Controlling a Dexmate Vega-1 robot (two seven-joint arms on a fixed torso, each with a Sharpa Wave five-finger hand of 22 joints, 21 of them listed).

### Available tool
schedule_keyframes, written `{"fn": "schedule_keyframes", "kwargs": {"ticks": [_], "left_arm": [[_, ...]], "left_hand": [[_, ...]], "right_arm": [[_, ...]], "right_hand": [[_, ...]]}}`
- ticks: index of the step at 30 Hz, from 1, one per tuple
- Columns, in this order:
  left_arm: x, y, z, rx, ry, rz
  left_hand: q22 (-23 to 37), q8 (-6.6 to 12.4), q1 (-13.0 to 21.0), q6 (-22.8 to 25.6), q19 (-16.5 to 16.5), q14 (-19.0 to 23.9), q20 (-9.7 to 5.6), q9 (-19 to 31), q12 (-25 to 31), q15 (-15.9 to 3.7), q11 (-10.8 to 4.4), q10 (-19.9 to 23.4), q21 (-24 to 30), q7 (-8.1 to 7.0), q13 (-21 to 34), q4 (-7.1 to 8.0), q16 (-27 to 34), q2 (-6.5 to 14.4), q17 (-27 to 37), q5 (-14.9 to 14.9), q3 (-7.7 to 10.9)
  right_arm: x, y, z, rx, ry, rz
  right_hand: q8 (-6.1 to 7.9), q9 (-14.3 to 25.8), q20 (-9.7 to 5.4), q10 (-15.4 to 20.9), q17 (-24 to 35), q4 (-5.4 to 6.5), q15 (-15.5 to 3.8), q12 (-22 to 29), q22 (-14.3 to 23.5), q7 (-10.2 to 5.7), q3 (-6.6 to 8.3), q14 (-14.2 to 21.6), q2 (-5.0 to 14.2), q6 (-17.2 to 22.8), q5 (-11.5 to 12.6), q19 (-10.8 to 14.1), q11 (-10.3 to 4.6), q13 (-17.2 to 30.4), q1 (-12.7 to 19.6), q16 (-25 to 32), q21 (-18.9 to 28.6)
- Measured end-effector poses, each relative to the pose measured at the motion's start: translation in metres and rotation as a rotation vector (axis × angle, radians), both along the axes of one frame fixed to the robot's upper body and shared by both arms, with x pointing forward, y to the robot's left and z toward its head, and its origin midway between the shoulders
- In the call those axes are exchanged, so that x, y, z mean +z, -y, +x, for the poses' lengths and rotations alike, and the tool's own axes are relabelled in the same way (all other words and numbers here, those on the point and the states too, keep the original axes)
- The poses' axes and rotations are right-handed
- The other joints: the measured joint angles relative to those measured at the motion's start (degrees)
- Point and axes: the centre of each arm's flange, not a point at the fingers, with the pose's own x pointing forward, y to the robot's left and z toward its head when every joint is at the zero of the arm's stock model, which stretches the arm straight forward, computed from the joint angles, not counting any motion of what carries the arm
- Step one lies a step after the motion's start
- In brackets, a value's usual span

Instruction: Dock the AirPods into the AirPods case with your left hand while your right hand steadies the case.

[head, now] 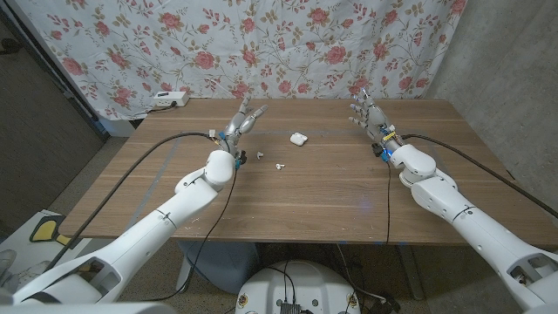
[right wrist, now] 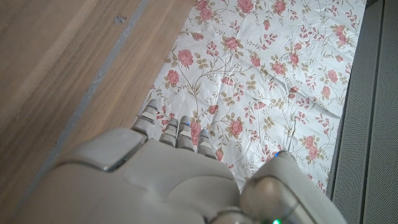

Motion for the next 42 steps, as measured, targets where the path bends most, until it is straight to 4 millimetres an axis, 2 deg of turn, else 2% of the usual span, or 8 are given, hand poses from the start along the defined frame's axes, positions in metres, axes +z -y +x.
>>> {"fn": "schedule_keyframes", "kwargs": {"ticks": [3,4,8,11,14,15,34,42], "left_arm": [[-0.003,-0.003,0.003,0.027,-0.021,0.01],[0.008,0.01,-0.004,0.007,-0.005,0.027],[0.008,0.012,-0.003,0.02,-0.025,0.039],[0.006,0.012,-0.001,0.037,-0.05,0.051],[0.002,0.008,0.002,0.065,-0.074,0.062],[0.014,0.021,-0.005,0.046,-0.052,0.078],[0.023,0.033,-0.009,0.116,-0.104,0.168],[0.023,0.036,-0.011,0.155,-0.125,0.194]], "left_hand": [[0.0,0.0,0.84,-1.05,0.0,-0.01,0.0,0.0,0.0,0.01,0.0,0.0,-0.46,-0.02,0.0,-0.51,0.0,-0.33,0.0,0.0,0.13],[0.0,0.0,1.44,-1.63,0.0,-0.26,0.0,0.0,-0.07,0.24,-0.02,-0.03,-0.78,-0.03,0.0,-0.76,0.0,-0.37,0.0,0.0,0.07],[0.0,0.0,2.66,-1.89,-0.58,-2.51,0.58,0.0,-0.94,0.81,-0.29,-1.63,-1.69,0.05,-0.01,-1.29,-0.27,-0.69,0.01,0.22,0.13],[0.0,0.0,3.19,-2.06,-1.47,-3.94,1.03,0.0,-1.51,1.87,0.48,-2.78,-2.68,1.89,0.27,-1.35,-0.27,-0.8,0.0,0.22,0.07],[0.0,0.0,3.58,-1.78,-1.77,-4.53,1.34,0.0,-1.5,2.46,0.95,-3.2,-2.99,2.65,0.27,-1.52,-0.27,-0.93,0.11,0.22,-0.11],[0.0,0.0,3.77,-1.72,-2.0,-4.53,1.12,0.0,-1.5,2.47,1.29,-2.87,-2.99,2.75,0.27,-1.59,-0.27,-0.75,0.15,0.22,-0.18],[0.29,0.0,4.22,-1.9,-2.66,-5.45,1.8,0.0,-0.91,3.39,1.39,-0.96,-3.86,4.38,0.53,-1.59,-0.26,-1.2,0.14,-0.02,-0.17],[0.28,0.05,4.74,-1.9,-2.9,-5.76,2.05,0.0,0.56,3.7,1.13,3.01,-4.31,4.37,0.8,-1.64,0.0,-1.72,0.14,-0.01,-0.6]], "right_arm": [[0.002,0.001,-0.001,0.019,0.006,0.005],[0.002,0.001,-0.001,0.018,0.006,0.006],[0.003,0.001,-0.002,0.033,0.01,0.008],[0.004,0.003,-0.002,0.03,0.012,0.006],[0.005,0.004,-0.004,0.029,0.016,0.002],[0.006,0.003,-0.005,0.038,0.014,-0.002],[0.004,0.001,-0.011,0.03,0.011,-0.029],[0.003,-0.002,-0.013,0.029,0.005,-0.036]], "right_hand": [[0.0,0.0,0.1,0.0,0.0,0.0,0.21,-0.24,0.0,0.0,0.0,-0.22,-0.06,0.0,0.0,-0.1,0.0,0.0,0.06,0.0,0.0],[0.0,0.0,0.22,0.0,0.0,0.0,0.29,-0.24,0.0,0.0,0.0,-0.3,-0.17,0.0,0.0,-0.22,0.0,0.0,0.17,0.0,0.0],[0.0,0.0,0.31,0.0,0.0,0.0,0.31,-0.24,0.0,0.0,0.0,-0.32,-0.23,0.0,0.0,-0.31,0.0,0.0,0.23,0.0,0.0],[0.0,0.0,0.31,0.0,0.0,0.0,0.31,-0.24,0.0,0.0,0.0,-0.32,-0.23,0.0,0.0,-0.31,0.0,0.0,0.23,0.0,0.0],[0.0,0.0,0.31,-0.31,0.0,-0.24,0.31,-0.24,0.0,0.0,-0.25,-0.32,-0.23,0.0,0.0,-0.31,0.3,0.0,0.23,-0.28,0.0],[0.0,0.0,0.31,-0.31,0.01,-0.24,0.33,-0.24,0.0,0.0,-0.25,-0.34,-0.23,0.0,0.0,-0.31,0.31,0.0,0.23,-0.28,0.0],[0.0,0.0,0.12,-0.39,0.01,-0.24,0.72,-0.23,0.0,0.0,-0.24,-0.74,0.07,0.01,0.0,-0.94,0.22,0.0,0.53,-0.28,0.0],[0.0,0.0,0.31,-0.61,0.01,-0.23,0.72,-0.23,0.0,0.01,-0.24,-0.73,0.07,0.01,0.0,-1.13,0.0,0.01,0.53,-0.28,0.0]]}}
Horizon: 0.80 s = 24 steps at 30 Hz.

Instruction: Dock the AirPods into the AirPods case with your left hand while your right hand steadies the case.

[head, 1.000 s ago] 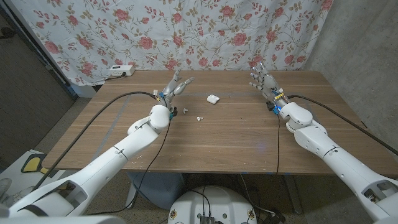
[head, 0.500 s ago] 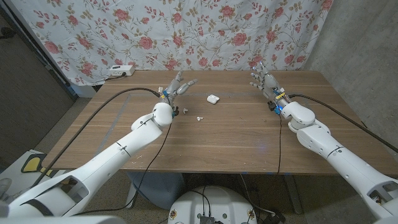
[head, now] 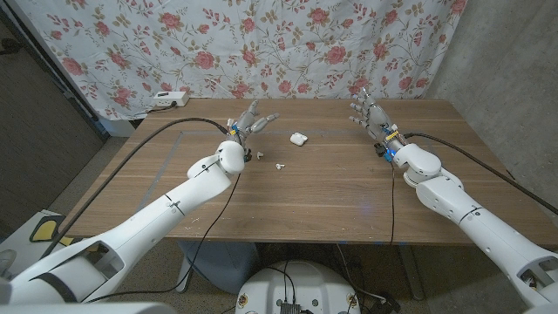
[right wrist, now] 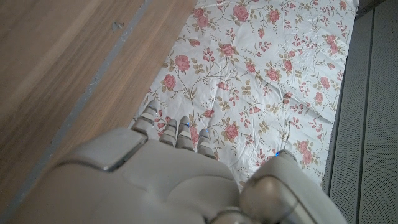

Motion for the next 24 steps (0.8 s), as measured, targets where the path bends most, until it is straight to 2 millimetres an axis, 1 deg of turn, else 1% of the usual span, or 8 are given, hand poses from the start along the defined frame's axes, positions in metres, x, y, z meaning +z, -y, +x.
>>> {"fn": "schedule_keyframes", "kwargs": {"ticks": [3,9,13,14,16,18,20,24], "left_arm": [[0.0,0.002,-0.001,0.016,-0.002,0.006],[0.001,0.004,-0.003,0.055,0.001,0.011],[0.004,0.009,-0.005,0.065,0.011,0.008],[0.004,0.01,-0.005,0.068,0.013,0.008],[0.005,0.012,-0.006,0.078,0.025,0.003],[0.005,0.014,-0.007,0.088,0.043,-0.001],[0.004,0.014,-0.008,0.109,0.067,-0.004],[0.004,0.015,-0.01,0.128,0.081,-0.005]], "left_hand": [[0.0,0.17,0.01,-0.01,0.0,0.02,0.0,0.0,0.46,0.02,-0.08,1.1,0.0,0.61,0.26,0.23,0.0,-0.02,0.0,-0.18,-0.23],[0.0,0.17,0.01,0.0,0.02,0.49,0.01,0.0,0.5,0.49,0.21,1.8,0.0,0.62,0.26,0.23,0.44,-0.02,0.0,-0.22,-0.7],[-0.01,0.77,-0.27,0.0,0.45,1.18,0.44,0.0,0.9,0.7,1.05,2.63,0.0,0.62,0.5,0.41,0.59,-0.29,-0.01,-0.22,-0.88],[-0.01,0.85,-0.28,0.0,0.77,1.64,0.74,0.0,1.04,0.71,1.38,3.45,0.0,0.62,0.53,0.3,0.85,-0.57,-0.01,-0.22,-0.96],[-0.01,1.76,0.01,-0.02,2.15,3.61,1.13,0.0,2.04,0.56,1.61,6.69,0.01,1.08,0.53,0.31,1.44,-1.16,-0.01,-0.22,-1.41],[-0.01,2.61,0.68,-0.1,4.1,6.8,1.32,0.0,3.01,-0.24,1.59,11.06,0.52,1.34,0.49,0.04,2.34,-1.83,-0.01,-0.22,-1.69],[-0.01,3.17,1.17,1.36,5.41,9.02,1.42,0.0,3.65,-0.91,1.61,14.31,0.57,1.67,0.37,-0.02,2.8,-2.32,-0.11,-0.22,-1.74],[-0.01,3.22,1.48,2.68,5.99,10.51,1.45,0.0,3.77,-1.62,1.64,16.12,0.62,1.62,0.08,-0.24,2.94,-2.63,-0.15,-0.22,-1.97]], "right_arm": [[0.0,-0.001,-0.001,0.0,-0.002,-0.003],[-0.001,-0.002,-0.002,0.0,-0.003,-0.007],[-0.002,-0.002,-0.004,-0.001,-0.005,-0.006],[-0.002,-0.002,-0.004,-0.001,-0.005,-0.006],[-0.003,-0.003,-0.005,-0.002,-0.005,-0.006],[-0.003,-0.003,-0.006,-0.002,-0.005,-0.006],[-0.003,-0.002,-0.006,-0.004,-0.005,-0.005],[-0.003,-0.003,-0.007,-0.004,-0.005,-0.006]], "right_hand": [[0.0,0.0,0.0,0.0,0.0,0.0,0.0,0.0,0.0,0.0,0.0,0.0,0.0,0.0,0.0,0.0,0.0,0.0,0.0,0.0,0.0],[0.0,0.0,0.0,0.0,0.0,0.0,0.0,0.0,0.0,0.0,0.0,0.0,0.0,0.0,0.0,0.0,0.0,0.0,0.0,0.0,0.0],[0.0,0.0,0.0,0.0,0.0,0.0,0.0,0.0,0.0,0.0,0.0,0.0,0.0,0.0,0.0,0.0,0.0,0.0,0.0,0.0,0.0],[0.0,0.0,0.0,0.0,0.0,0.0,0.0,0.0,0.0,0.0,0.0,0.0,0.0,0.0,0.0,0.01,0.0,0.0,0.0,0.0,0.0],[0.0,0.0,0.0,0.0,0.0,0.0,0.02,0.0,0.0,0.0,0.0,-0.02,0.0,0.0,0.0,0.01,0.0,0.0,0.0,0.0,0.0],[0.0,0.0,0.0,0.0,0.0,0.0,0.3,0.0,0.0,0.0,0.0,-0.3,0.0,0.0,0.0,0.01,0.0,0.0,0.0,0.0,0.0],[0.0,0.0,0.0,0.0,0.0,0.0,0.3,0.0,0.0,0.0,0.0,-0.31,0.0,0.0,0.0,0.01,0.0,0.0,0.0,0.0,0.0],[0.0,0.0,0.0,0.0,0.0,0.0,0.3,0.0,0.0,0.0,0.0,-0.31,0.0,0.0,0.0,0.01,0.0,0.0,0.0,0.0,0.0]]}}
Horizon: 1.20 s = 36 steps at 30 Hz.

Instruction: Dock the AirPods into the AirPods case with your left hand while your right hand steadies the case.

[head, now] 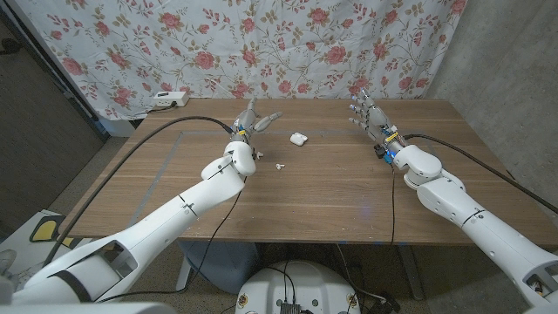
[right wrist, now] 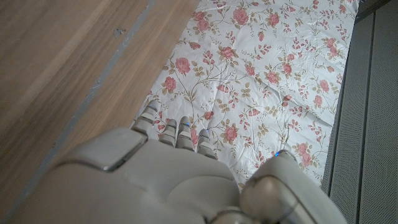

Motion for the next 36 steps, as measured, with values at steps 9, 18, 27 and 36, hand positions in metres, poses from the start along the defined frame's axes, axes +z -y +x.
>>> {"fn": "schedule_keyframes", "kwargs": {"ticks": [9,18,27,36], "left_arm": [[0.001,0.005,-0.003,0.044,-0.005,0.013],[0.003,0.01,-0.004,0.065,-0.015,0.033],[0.005,0.014,-0.001,0.075,-0.026,0.049],[0.005,0.018,0.007,0.056,-0.029,0.087]], "left_hand": [[0.0,-0.85,0.44,-0.62,0.19,0.28,0.19,0.0,-0.4,0.28,0.33,-0.34,0.0,-0.62,-0.25,0.0,0.0,-0.44,0.0,0.0,-0.47],[-0.01,-1.18,0.44,-1.15,0.49,0.26,0.5,0.0,-0.94,0.71,0.64,-0.64,0.0,-0.71,-0.24,0.02,-0.28,-0.43,0.01,0.0,-0.48],[-0.01,-1.84,0.45,-2.28,0.49,0.05,0.5,0.0,-2.03,0.92,0.02,-1.88,0.0,-0.41,-0.24,0.25,-0.7,-0.43,0.01,0.0,-0.71],[0.29,-2.24,0.58,-2.28,0.16,-0.89,0.82,0.0,-2.9,0.6,-1.02,-3.52,-0.4,-0.41,-0.24,0.48,-1.13,-0.29,0.16,0.0,-0.94]], "right_arm": [[0.001,-0.001,-0.001,0.0,0.001,-0.004],[0.001,-0.002,-0.002,0.0,-0.002,-0.009],[0.002,-0.002,-0.002,0.001,-0.005,-0.014],[0.004,-0.002,-0.001,0.004,-0.005,-0.015]], "right_hand": [[0.0,0.0,0.01,-0.51,0.0,-0.32,-0.5,0.0,0.0,0.0,0.32,-0.72,0.23,0.0,0.0,-0.42,-0.59,0.0,0.23,0.0,0.0],[0.0,0.0,0.1,-0.5,0.0,-0.64,-0.5,-0.22,0.0,0.32,0.0,-0.72,0.23,-0.31,-0.44,-0.51,-0.94,0.0,0.23,0.0,0.0],[0.0,0.0,0.1,-0.5,0.0,-0.64,-0.51,-0.22,0.0,0.32,0.0,-0.72,0.46,-0.31,-0.44,-0.51,-0.94,0.0,0.45,0.0,0.0],[0.0,0.0,0.1,-0.5,0.0,-0.63,-0.51,-0.22,0.0,0.32,0.0,-0.72,0.45,-0.31,-0.44,-0.51,-0.94,0.0,0.45,0.0,0.0]]}}
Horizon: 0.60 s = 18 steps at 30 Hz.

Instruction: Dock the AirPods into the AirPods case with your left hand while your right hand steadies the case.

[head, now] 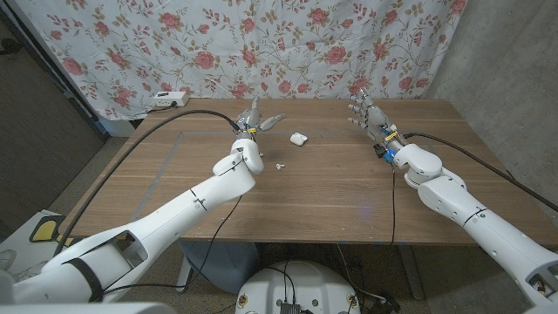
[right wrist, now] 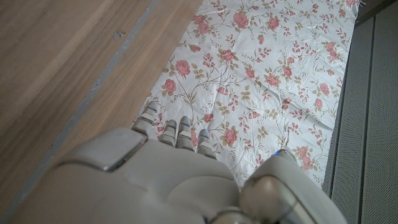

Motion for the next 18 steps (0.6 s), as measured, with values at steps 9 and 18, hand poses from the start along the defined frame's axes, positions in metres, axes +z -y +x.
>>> {"fn": "schedule_keyframes", "kwargs": {"ticks": [9,18], "left_arm": [[-0.001,0.003,0.008,-0.028,0.0,0.038],[-0.004,0.011,0.018,-0.066,-0.01,0.078]], "left_hand": [[0.0,0.0,0.26,-0.3,-0.22,-0.21,-0.22,0.0,-0.43,-0.21,-0.1,-0.1,-0.44,-0.31,0.15,0.0,-0.48,0.26,0.0,0.0,0.0],[-0.01,0.01,1.32,-0.3,-0.21,-0.62,-0.22,0.0,-0.83,-0.63,-2.34,-0.34,-0.44,-0.31,0.28,0.0,-0.48,0.69,-0.01,0.0,0.01]], "right_arm": [[0.0,0.001,0.002,0.0,-0.003,-0.001],[-0.001,0.001,0.004,0.001,-0.008,0.0]], "right_hand": [[0.22,0.0,0.32,0.0,0.0,0.0,0.0,0.0,0.0,0.0,0.0,0.0,0.0,0.0,0.0,-0.32,0.0,0.0,0.0,0.0,0.0],[0.22,0.0,0.01,0.0,0.0,0.0,0.0,0.0,0.0,0.0,0.0,0.0,0.0,0.0,0.0,-0.65,0.0,0.0,0.0,0.0,0.0]]}}
